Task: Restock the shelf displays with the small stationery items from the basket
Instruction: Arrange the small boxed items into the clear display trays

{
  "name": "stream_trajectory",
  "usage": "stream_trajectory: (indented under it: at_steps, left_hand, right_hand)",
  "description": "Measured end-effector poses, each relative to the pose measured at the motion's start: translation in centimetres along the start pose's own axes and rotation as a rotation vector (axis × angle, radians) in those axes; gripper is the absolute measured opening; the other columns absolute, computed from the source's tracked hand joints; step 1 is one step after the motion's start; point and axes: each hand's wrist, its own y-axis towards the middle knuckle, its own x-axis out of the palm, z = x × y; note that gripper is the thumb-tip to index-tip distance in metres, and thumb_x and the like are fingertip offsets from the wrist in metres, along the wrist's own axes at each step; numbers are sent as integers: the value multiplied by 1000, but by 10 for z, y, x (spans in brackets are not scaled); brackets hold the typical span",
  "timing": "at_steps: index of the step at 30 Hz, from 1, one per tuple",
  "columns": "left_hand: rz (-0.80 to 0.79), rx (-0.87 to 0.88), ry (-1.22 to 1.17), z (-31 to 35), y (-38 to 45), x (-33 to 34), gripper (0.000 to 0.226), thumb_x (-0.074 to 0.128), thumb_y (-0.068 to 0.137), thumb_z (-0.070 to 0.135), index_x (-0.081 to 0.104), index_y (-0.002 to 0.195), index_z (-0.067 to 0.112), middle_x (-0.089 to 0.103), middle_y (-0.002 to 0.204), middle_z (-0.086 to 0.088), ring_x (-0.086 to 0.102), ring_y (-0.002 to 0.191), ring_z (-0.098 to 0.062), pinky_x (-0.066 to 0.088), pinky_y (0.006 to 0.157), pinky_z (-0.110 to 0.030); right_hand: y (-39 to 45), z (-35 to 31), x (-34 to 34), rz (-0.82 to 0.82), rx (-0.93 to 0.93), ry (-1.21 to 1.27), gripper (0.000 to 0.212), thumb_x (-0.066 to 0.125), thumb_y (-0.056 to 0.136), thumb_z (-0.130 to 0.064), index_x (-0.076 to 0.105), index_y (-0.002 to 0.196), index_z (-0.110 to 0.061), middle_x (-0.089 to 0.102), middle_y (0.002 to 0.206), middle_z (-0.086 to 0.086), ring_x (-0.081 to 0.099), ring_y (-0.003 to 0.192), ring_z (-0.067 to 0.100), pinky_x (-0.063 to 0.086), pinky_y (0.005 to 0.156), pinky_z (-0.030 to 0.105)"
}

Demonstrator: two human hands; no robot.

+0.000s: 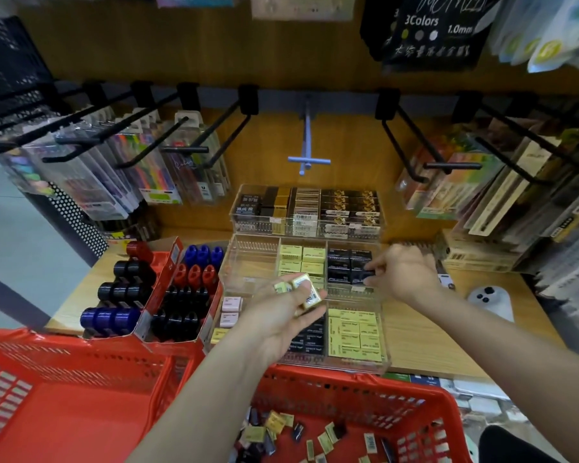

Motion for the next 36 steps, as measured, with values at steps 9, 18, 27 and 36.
stream_trajectory:
  at_steps: [9,18,27,36]
  left_hand:
    - [54,71,187,-8,-5,6,19,76,83,12,71,94,27,71,99,-9,55,76,-13,49,64,-21]
    - [-286,116,216,0,-50,16,35,62,88,-10,74,103,18,75,102,-9,65,90,-17,54,78,-25]
    - [-93,-28,-67,4,-62,2,26,68,89,8,64,115,6,57,91,-9,47,72,-15,46,63,-26]
    - [41,17,-44,24,-14,-38,41,49,90,-19,52,124,3,61,106,-17,58,85,-19,51,79,-28]
  right_hand:
    - [-21,0,-8,33,-252,236,23,60,96,-34,72,108,-19,71,102,-2,66,81,5,52,76,17]
    - [-108,-15,-35,-586,161,1588,25,69,85,-12,72,106,1,74,103,17,73,94,20,58,72,20]
    - [-112,-9,-32,74,-171,850,32,85,74,-14,68,87,-37,64,96,-20,62,74,-17,47,60,3]
    - [-33,-61,4,235,-245,239,36,76,81,-43,70,114,-31,70,107,-6,65,85,10,54,72,24]
